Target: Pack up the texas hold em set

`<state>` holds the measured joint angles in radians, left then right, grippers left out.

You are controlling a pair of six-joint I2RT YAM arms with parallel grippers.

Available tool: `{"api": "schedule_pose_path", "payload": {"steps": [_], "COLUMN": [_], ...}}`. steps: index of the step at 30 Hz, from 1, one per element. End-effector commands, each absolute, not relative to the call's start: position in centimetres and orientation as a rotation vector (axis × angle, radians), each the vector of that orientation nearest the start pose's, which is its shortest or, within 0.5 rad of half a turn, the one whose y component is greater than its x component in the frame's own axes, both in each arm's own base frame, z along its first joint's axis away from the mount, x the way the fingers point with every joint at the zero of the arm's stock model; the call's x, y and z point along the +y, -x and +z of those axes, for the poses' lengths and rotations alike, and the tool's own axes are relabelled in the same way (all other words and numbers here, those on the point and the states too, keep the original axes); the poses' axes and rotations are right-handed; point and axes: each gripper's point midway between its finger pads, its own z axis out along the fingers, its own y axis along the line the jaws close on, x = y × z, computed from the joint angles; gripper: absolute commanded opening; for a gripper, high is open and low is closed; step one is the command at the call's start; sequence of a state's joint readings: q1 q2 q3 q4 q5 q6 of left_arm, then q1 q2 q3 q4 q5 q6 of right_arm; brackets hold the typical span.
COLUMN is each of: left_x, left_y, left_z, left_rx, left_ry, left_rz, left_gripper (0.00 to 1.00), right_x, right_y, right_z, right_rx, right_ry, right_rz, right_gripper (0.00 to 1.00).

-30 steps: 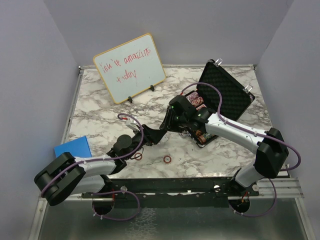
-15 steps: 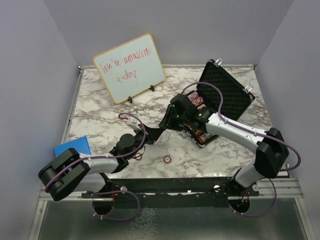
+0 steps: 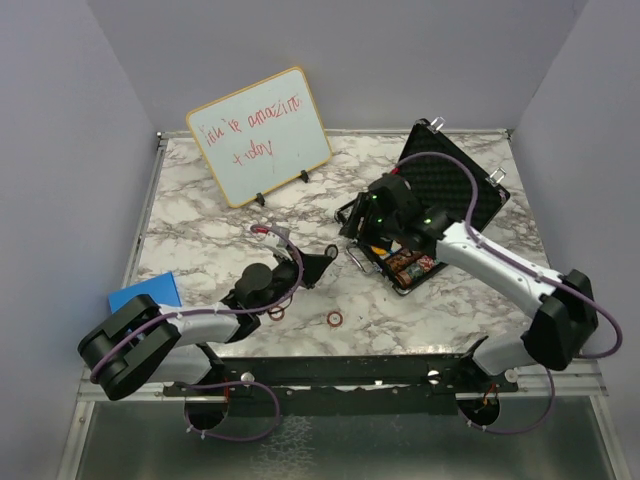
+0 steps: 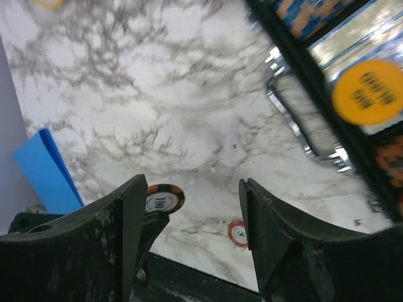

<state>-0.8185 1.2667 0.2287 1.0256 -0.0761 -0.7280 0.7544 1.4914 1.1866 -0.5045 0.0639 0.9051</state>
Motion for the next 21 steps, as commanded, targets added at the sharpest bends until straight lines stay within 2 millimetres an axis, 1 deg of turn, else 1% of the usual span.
{"api": "schedule_pose_path", "payload": {"steps": [1,2,3,4,6,7,9,10,14,16,17,19,21], "left_x": [-30.0,-30.4,-30.9,-31.4,-32.3,-32.6,-33.2,-33.5,-33.8,-33.6,-33.4,-33.1,-32.8], "left_y": [-23.2,-22.9,-22.5,-22.1,-21.1,-20.6,-19.5,-18.6,-16.4,-15.5,-15.1,-14.6,-14.2], "left_z": [17.4,17.6,18.1,18.5,19.5,20.2,21.5,22.0,24.1,24.8,25.1,25.5,25.8], "left_rx": [1.594,1.583,1.571,1.565,1.554,1.541,1.527,1.518,1.472,1.450,1.439,1.422,1.411], "left_ry": [-0.373,-0.435,-0.483,-0.525,-0.596,-0.618,-0.654,-0.691,-0.775,-0.808,-0.824,-0.843,-0.852], "left_rz": [-1.069,-1.072,-1.086,-1.110,-1.180,-1.227,-1.329,-1.391,-1.529,-1.569,-1.583,-1.600,-1.610], "left_gripper": [0.00,0.00,0.00,0.00,0.00,0.00,0.00,0.00,0.00,0.00,0.00,0.00,0.00], "right_x": [22.0,21.6,21.8,22.4,24.0,24.6,25.1,25.3,26.4,26.9,27.0,27.0,26.8], "right_y": [-30.1,-30.0,-29.7,-29.1,-26.8,-25.5,-23.4,-22.4,-18.7,-17.0,-16.2,-15.4,-14.8], "right_z": [19.7,20.6,21.4,22.5,23.4,23.8,23.7,23.7,25.1,26.0,26.5,27.1,27.5], "right_rx": [2.327,2.290,2.255,2.212,2.150,2.127,2.094,2.073,1.927,1.846,1.806,1.772,1.755], "right_ry": [-0.256,-0.188,-0.045,0.089,0.361,0.469,0.617,0.667,0.839,0.917,0.948,0.978,1.008], "right_rz": [0.485,0.492,0.509,0.561,0.689,0.747,0.827,0.869,1.072,1.161,1.199,1.234,1.245], "right_gripper": [0.67,0.67,0.67,0.68,0.69,0.72,0.80,0.82,0.83,0.79,0.75,0.63,0.55]}}
